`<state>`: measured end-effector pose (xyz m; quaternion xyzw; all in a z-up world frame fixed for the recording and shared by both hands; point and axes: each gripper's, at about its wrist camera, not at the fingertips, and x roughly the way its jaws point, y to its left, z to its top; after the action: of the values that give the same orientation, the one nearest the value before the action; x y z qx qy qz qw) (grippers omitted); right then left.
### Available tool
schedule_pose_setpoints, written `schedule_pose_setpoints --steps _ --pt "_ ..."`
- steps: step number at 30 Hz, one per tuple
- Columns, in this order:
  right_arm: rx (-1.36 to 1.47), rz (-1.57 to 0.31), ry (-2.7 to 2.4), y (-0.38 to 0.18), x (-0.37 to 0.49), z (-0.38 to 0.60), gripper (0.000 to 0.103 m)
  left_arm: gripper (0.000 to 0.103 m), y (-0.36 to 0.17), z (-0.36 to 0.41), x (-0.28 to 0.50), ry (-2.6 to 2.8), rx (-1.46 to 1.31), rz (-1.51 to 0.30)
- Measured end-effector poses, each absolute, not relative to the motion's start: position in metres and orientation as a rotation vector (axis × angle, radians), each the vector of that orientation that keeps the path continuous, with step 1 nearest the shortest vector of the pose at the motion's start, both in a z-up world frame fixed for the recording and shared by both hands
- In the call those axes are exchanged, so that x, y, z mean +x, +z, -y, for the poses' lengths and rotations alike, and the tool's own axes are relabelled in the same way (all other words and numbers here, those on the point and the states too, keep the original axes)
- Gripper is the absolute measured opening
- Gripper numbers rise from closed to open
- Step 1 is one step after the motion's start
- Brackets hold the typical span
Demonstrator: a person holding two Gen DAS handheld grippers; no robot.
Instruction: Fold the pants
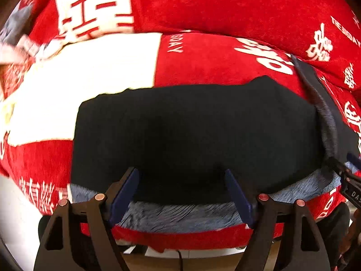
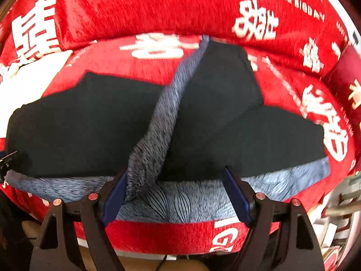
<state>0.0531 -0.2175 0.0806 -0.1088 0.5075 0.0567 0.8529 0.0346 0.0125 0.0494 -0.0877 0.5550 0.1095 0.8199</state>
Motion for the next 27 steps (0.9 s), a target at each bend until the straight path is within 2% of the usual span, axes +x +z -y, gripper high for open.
schedule_pose_setpoints --steps 4,7,12,16,18,20,21,23,24,27 --pt "-0.283 -1.012 0.143 0.094 0.066 0.193 0.084 0.082 0.02 -0.008 0.048 0.242 -0.2 -1.267" --pt "-0.282 -0.954 0.113 0.107 0.092 0.19 0.085 0.101 0.013 0.004 0.043 0.222 -0.155 -1.256" --pt "-0.342 -1.01 -0.033 0.086 0.178 0.198 0.087 0.102 0.006 0.008 0.038 0.248 -0.166 -1.252" --pt "-0.268 -1.196 -0.097 0.046 0.254 0.209 0.087 0.102 0.005 0.009 0.038 0.247 -0.167 -1.254" --pt "-0.239 -1.267 -0.106 0.025 0.274 0.216 0.087 0.102 0.005 0.009 0.038 0.247 -0.169 -1.255" --pt "-0.197 -1.249 -0.08 0.019 0.282 0.227 0.093 0.102 0.005 0.008 0.038 0.245 -0.17 -1.258" --pt "-0.168 -1.267 -0.058 0.018 0.283 0.234 0.091 0.102 0.006 0.006 0.04 0.243 -0.172 -1.26" --pt "-0.131 -1.256 -0.051 0.026 0.277 0.249 0.057 0.102 0.006 0.006 0.041 0.245 -0.171 -1.262" --pt "-0.121 -1.251 -0.046 0.031 0.274 0.256 0.019 0.102 0.006 0.005 0.042 0.247 -0.17 -1.263" --pt "-0.01 -1.171 -0.041 0.061 0.245 0.296 0.016 0.102 0.008 0.006 0.045 0.252 -0.167 -1.274"
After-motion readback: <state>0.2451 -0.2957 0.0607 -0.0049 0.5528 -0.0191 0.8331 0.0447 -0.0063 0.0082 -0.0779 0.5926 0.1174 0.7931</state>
